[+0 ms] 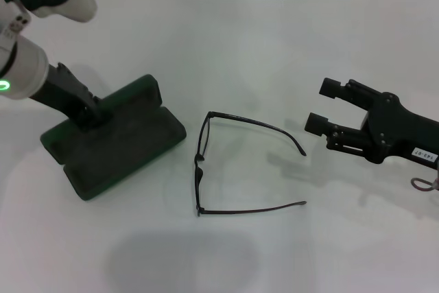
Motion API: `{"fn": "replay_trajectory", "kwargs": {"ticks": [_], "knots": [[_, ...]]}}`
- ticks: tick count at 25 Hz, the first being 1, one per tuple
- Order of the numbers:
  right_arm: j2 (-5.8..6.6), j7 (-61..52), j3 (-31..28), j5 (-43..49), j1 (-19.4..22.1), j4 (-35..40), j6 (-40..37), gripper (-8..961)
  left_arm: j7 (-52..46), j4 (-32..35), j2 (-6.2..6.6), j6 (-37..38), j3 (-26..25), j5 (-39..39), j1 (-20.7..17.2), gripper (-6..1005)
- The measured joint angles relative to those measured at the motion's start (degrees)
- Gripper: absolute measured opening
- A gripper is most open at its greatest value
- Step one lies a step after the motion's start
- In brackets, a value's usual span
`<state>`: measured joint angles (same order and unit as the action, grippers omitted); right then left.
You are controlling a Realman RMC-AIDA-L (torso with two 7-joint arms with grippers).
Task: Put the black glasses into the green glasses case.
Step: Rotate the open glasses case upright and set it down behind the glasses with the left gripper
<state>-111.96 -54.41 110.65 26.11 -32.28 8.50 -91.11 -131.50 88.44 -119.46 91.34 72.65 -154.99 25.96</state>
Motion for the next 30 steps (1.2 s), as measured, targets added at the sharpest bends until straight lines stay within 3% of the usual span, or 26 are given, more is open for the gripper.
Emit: {"fn": "replay_trajectory", "kwargs": {"ticks": [4,11,15,19,23,26,30], "knots": [[0.04,0.0,0.0,0.0,0.6,0.0,-0.1,857,0.1,3.5,0.16,0.1,-0.5,-1.4,-0.4,200],[-0.29,0.0,0.4,1.5,0.4,0.6,-3.4,858,4.5,7.7,-0.17,-4.5,0.3,0.9,1.8,205],[-0.95,1.2,0.6,9.6,0.3,3.5,-9.2,858,8.5,3.5,-0.25,-15.4,5.6,6.3,3.0,207],[-2.30,0.3,0.5,13.8,0.8,5.4,-10.9,854,10.8,-2.1,-0.24,-24.1,11.8,7.0,5.3,210],[-3.23,0.1,0.6,14.3,1.1,4.9,-10.4,840,10.9,-9.7,-0.29,-28.6,15.6,7.0,10.0,212],[-3.26,0.1,0.3,14.3,1.7,4.9,-10.4,840,11.6,-15.2,-0.31,-31.4,19.0,6.1,13.2,214],[-3.22,0.1,0.0,14.0,2.8,4.9,-10.3,840,13.7,-17.9,-0.32,-31.9,22.0,5.0,15.8,217]]}}
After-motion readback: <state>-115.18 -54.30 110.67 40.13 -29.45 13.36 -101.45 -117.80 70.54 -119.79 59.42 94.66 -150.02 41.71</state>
